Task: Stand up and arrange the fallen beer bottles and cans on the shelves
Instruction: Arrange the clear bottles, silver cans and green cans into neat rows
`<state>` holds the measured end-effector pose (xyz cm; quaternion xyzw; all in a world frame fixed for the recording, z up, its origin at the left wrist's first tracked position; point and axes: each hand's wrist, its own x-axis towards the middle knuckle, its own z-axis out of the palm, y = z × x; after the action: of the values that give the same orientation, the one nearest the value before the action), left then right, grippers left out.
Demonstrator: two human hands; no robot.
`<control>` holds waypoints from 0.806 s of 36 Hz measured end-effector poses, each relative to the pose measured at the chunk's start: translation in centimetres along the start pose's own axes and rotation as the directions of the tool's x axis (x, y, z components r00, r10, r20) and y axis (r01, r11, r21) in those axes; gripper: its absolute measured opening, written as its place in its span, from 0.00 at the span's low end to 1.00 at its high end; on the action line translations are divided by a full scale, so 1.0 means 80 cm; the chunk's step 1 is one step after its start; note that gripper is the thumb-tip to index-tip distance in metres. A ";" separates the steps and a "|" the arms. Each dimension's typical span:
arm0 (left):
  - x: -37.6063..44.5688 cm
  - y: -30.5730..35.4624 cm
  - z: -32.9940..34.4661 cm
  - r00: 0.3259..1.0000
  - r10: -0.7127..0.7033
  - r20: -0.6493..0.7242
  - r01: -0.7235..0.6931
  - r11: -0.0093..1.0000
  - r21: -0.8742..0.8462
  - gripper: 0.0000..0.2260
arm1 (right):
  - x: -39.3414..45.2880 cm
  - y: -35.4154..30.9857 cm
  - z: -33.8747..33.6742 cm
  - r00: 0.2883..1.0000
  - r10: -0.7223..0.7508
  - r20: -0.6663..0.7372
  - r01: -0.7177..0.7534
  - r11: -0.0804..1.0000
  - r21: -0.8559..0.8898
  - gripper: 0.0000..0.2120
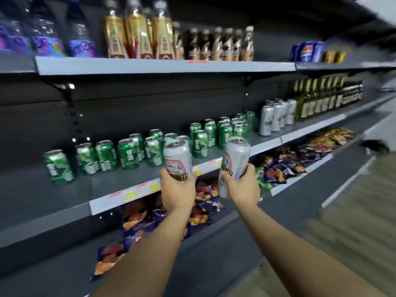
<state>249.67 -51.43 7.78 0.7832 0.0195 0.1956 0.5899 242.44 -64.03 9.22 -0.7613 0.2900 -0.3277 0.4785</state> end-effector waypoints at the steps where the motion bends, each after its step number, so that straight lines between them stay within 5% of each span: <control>1: -0.010 0.006 0.020 1.000 0.000 0.030 0.000 1.000 -0.006 0.27 | 0.010 0.012 -0.016 1.000 0.019 -0.019 -0.019 1.000 -0.007 0.21; 12: -0.066 0.063 0.243 0.953 0.065 0.295 -0.046 0.996 -0.071 0.28 | 0.167 0.118 -0.131 0.964 0.092 -0.250 -0.116 0.990 -0.081 0.29; 29: 0.036 0.149 0.583 0.921 0.135 0.364 -0.081 0.984 -0.158 0.34 | 0.521 0.188 -0.156 0.956 0.056 -0.287 -0.096 0.987 -0.128 0.27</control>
<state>265.32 -97.06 9.11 0.7626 -0.1502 0.0761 0.6246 256.51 -107.85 8.74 -0.7267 0.4066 -0.3933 0.3897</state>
